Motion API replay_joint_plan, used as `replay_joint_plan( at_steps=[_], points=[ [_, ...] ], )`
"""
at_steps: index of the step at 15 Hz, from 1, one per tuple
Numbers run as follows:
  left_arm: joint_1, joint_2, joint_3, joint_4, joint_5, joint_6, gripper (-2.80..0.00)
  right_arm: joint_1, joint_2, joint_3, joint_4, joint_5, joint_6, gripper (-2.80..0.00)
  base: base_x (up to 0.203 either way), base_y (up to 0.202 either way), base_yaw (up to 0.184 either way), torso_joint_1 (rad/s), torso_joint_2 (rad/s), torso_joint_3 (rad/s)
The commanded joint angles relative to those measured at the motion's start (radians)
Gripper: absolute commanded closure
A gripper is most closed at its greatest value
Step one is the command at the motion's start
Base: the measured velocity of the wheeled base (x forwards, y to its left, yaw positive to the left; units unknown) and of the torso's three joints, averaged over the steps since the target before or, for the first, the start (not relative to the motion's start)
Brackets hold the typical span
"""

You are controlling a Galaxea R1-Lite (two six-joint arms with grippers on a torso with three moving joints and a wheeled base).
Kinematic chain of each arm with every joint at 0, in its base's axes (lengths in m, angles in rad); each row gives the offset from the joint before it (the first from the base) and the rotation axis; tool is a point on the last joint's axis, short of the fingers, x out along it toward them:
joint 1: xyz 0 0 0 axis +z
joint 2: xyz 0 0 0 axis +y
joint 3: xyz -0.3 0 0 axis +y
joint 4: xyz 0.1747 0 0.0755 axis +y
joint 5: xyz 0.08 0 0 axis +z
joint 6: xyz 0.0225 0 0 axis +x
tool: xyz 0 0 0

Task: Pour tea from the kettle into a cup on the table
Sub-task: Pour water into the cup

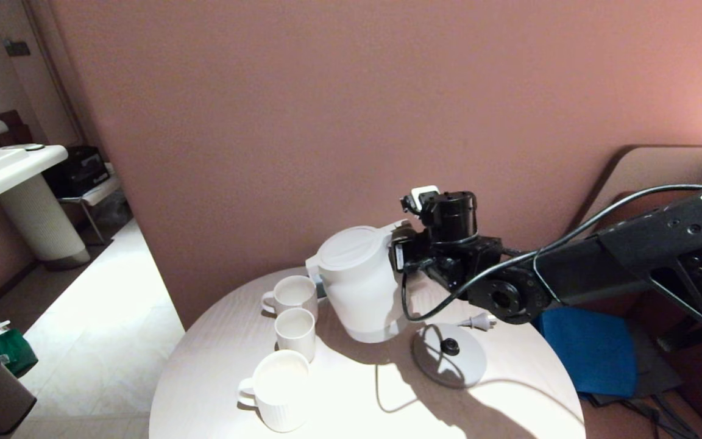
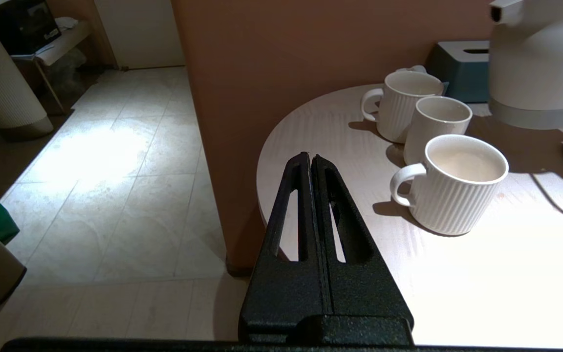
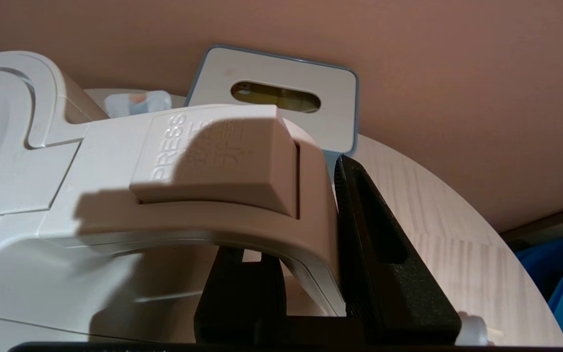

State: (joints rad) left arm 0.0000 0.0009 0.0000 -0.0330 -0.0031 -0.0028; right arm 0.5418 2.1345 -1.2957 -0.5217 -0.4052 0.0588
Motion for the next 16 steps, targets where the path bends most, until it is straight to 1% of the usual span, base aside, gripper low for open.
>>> replay_joint_plan(
  at_steps=[1,3,6,10,13,16],
  points=[
    [0.000,0.001,0.000,-0.001,0.000,0.000,0.00,0.018,0.069,-0.073,0.026,-0.011,-0.003,0.00,0.000,0.000,0.000,0.000,0.00,0.000],
    [0.000,0.001,0.000,-0.001,0.000,0.000,0.00,0.021,0.093,-0.104,0.030,-0.019,-0.022,0.00,0.000,0.000,0.000,0.000,0.00,0.000],
    [0.000,0.001,0.000,-0.001,0.000,0.000,0.00,0.023,0.133,-0.194,0.062,-0.035,-0.075,0.00,0.000,0.000,0.000,0.000,0.00,0.000],
    [0.000,0.001,0.000,-0.001,0.000,0.000,0.00,0.046,0.179,-0.283,0.117,-0.061,-0.106,0.00,0.000,0.000,0.000,0.000,0.00,0.000],
    [0.000,0.001,0.000,-0.001,0.000,0.000,0.00,0.049,0.199,-0.304,0.119,-0.072,-0.179,0.00,0.000,0.000,0.000,0.000,0.00,0.000],
    [0.000,0.001,0.000,-0.001,0.000,0.000,0.00,0.049,0.223,-0.359,0.123,-0.088,-0.210,0.00,0.000,0.000,0.000,0.000,0.00,0.000]
  ],
)
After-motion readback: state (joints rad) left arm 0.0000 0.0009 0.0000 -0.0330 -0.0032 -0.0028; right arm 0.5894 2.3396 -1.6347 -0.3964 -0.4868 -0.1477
